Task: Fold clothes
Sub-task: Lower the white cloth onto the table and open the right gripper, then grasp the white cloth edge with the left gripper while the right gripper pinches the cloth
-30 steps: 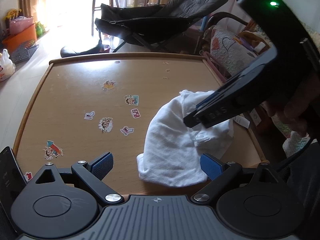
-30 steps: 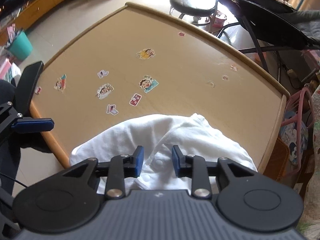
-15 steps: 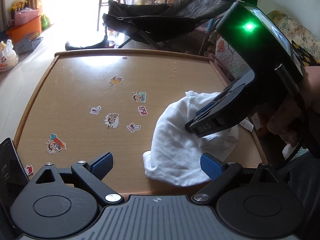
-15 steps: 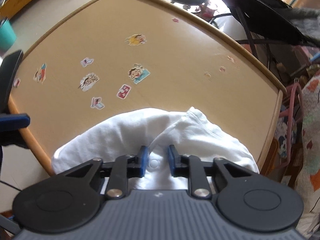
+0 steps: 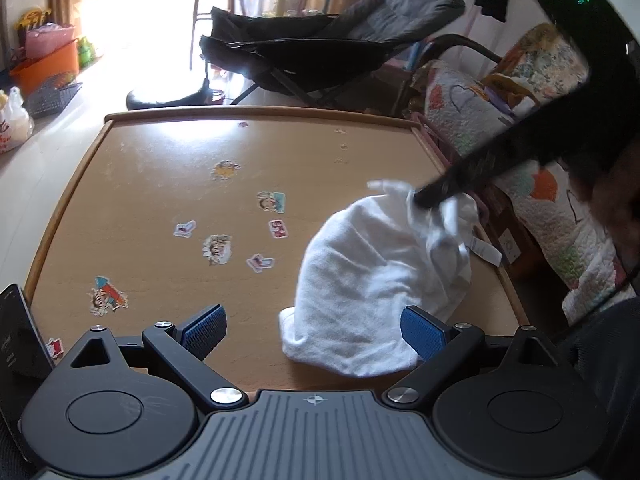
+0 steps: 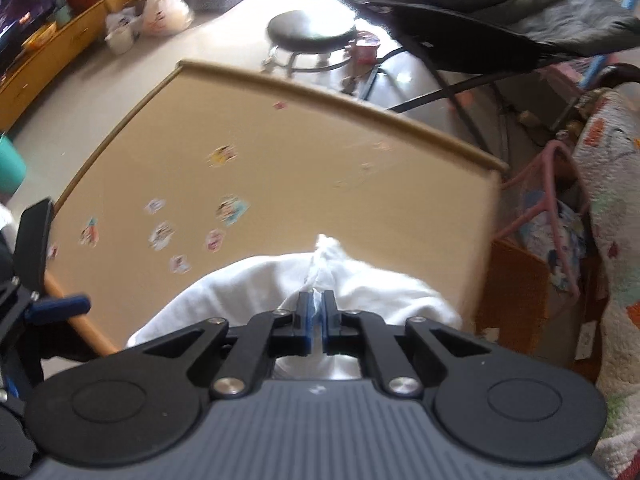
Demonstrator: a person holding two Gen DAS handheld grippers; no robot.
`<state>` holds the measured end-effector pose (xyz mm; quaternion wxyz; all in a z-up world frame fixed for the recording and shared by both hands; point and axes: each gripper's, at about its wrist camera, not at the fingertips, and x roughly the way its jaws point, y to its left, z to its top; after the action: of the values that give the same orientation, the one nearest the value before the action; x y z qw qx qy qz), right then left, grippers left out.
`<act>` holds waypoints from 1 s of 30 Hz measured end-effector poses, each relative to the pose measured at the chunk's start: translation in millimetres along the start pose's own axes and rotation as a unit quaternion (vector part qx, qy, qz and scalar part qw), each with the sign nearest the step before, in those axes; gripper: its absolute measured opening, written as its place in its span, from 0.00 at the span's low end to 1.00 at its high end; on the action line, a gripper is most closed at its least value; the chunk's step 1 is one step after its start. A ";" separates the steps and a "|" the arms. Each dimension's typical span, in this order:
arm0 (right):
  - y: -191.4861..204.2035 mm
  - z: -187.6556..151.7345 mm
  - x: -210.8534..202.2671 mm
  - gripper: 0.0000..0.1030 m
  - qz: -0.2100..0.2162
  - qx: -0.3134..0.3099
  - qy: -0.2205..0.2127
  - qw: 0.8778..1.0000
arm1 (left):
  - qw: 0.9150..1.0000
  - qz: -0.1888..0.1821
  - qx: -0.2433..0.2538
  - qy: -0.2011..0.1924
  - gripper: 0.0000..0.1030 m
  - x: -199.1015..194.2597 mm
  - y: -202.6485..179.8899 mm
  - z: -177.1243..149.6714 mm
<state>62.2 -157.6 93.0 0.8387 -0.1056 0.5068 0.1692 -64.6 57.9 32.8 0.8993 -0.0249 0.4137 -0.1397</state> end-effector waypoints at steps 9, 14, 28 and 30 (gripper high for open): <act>-28.5 -1.2 8.3 0.04 -0.019 0.026 0.008 0.999 | 0.998 -0.045 0.033 0.017 0.92 7.7 -23.4 -7.0; -33.6 -6.7 12.5 0.04 -0.011 0.039 0.010 0.999 | 0.992 -0.094 0.080 -0.005 0.92 13.2 -30.2 -16.8; -45.1 -16.9 20.0 0.04 0.014 0.070 0.011 0.997 | 0.972 -0.105 0.204 0.044 0.49 43.1 -47.8 -18.7; -46.8 -18.4 20.7 0.04 0.016 0.074 0.012 0.997 | 0.970 -0.104 0.213 0.048 0.46 46.4 -47.7 -17.1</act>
<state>74.4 -203.4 66.4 0.8354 -0.0375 0.5294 0.1431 -59.8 0.7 -5.0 0.8436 0.1310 0.4121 -0.3183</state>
